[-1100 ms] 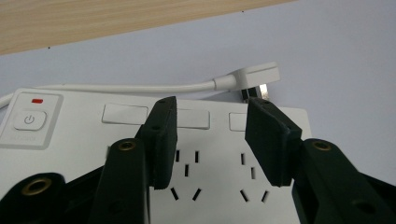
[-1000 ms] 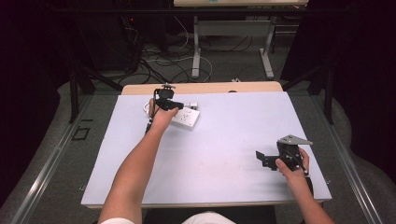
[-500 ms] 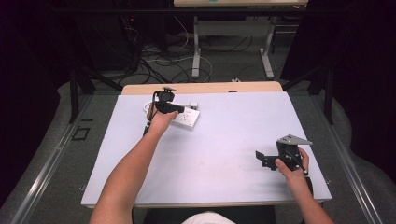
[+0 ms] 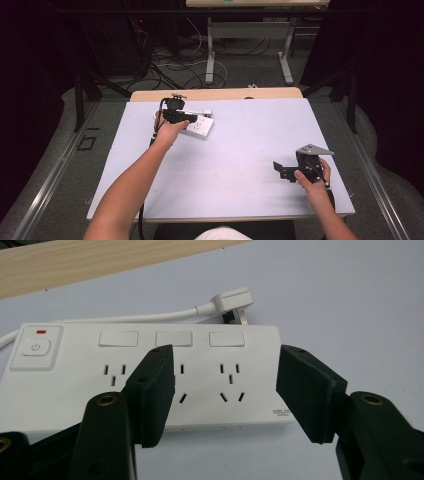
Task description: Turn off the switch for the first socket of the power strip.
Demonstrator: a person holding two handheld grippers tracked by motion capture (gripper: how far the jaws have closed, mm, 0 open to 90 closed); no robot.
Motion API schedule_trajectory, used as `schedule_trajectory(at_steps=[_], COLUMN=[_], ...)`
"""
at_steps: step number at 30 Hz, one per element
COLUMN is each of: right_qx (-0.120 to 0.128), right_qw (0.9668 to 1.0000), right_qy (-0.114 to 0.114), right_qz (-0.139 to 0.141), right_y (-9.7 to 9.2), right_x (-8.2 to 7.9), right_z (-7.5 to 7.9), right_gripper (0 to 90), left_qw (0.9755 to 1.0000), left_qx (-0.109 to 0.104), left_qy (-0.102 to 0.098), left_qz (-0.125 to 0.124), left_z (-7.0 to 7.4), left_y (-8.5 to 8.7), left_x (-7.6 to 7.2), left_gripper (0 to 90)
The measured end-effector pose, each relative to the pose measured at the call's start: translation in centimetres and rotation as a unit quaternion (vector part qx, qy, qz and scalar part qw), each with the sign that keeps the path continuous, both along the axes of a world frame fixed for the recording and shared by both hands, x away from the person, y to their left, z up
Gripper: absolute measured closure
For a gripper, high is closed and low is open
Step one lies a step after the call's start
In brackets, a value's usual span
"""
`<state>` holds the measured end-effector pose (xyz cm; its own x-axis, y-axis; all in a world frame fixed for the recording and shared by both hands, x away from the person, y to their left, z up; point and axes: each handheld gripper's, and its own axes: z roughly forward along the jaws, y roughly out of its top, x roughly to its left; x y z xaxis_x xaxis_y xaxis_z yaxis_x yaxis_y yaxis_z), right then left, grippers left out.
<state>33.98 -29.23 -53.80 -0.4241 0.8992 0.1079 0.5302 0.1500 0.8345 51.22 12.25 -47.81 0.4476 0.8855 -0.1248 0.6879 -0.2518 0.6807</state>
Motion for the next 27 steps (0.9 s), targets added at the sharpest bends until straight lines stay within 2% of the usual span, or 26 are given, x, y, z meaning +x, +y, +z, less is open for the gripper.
schedule_trajectory(at_steps=[8,11,14,18,27], right_qx=[0.002,0.002,0.002,0.002,0.002], right_qw=[1.0,1.0,1.0,1.0,1.0], right_qy=[0.0,0.0,0.0,-0.001,-0.003], right_qz=[-0.001,-0.002,-0.001,-0.001,0.0], right_y=[0.1,0.1,0.1,0.1,0.1], right_x=[0.0,0.0,0.0,0.0,0.0], right_z=[0.0,0.0,0.1,0.1,0.1], right_gripper=[0.0,0.0,0.0,0.0,0.0], left_qw=[0.9999,0.9998,0.9997,0.9993,0.9988], left_qx=[-0.006,-0.011,-0.017,-0.014,-0.019], left_qy=[-0.015,-0.012,-0.014,-0.02,-0.031], left_qz=[-0.005,-0.007,-0.014,-0.029,-0.034], left_z=[1.0,1.2,1.4,1.7,2.2], left_y=[0.7,0.8,0.9,0.9,0.9], left_x=[-0.7,-1.2,-1.7,-2.4,-3.9], left_gripper=[34.8,31.9,30.7,29.7,16.3])
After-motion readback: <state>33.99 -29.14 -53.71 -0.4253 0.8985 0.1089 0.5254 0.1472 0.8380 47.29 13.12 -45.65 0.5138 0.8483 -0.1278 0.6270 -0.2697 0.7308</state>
